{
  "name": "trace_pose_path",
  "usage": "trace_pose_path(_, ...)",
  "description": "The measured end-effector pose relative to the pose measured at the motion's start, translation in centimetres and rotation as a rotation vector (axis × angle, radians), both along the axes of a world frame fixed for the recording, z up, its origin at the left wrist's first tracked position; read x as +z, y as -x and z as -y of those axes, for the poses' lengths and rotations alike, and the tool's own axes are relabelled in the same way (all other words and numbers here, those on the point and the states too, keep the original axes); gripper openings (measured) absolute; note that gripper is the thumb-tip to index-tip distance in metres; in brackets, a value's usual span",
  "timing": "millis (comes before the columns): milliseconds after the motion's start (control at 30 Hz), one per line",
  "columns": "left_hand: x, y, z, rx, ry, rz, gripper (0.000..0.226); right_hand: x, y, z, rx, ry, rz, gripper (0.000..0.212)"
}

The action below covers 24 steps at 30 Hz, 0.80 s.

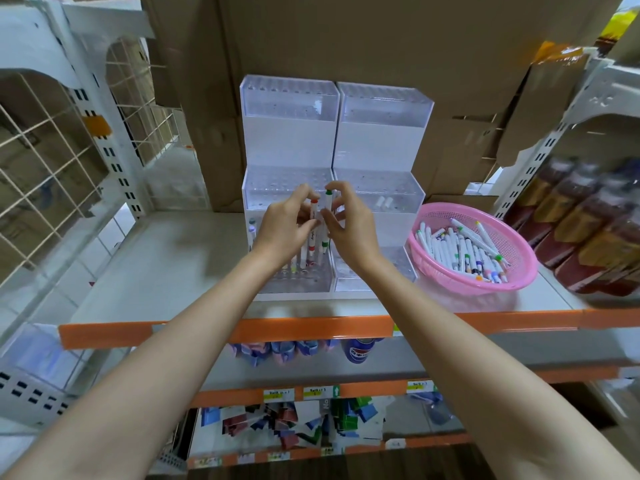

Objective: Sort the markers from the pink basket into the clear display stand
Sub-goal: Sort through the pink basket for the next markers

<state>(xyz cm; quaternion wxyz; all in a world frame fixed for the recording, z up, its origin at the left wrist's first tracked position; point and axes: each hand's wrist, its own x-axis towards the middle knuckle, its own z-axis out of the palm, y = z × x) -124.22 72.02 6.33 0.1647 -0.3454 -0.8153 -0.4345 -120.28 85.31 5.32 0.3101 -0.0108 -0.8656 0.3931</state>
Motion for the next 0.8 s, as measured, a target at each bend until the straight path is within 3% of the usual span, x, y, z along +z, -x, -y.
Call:
trace_pose_path(633, -0.9, 0.6, 0.5, 0.011, 0.041, 0.0, 0.023, -0.4, -0.5, -0.4, -0.01, -0.021, 0.009, 0.032)
trace_pose_path(800, -1.2, 0.7, 0.4, -0.041, 0.194, -0.044, 0.018, -0.5, -0.4, -0.3, -0.005, -0.019, 0.022, 0.029)
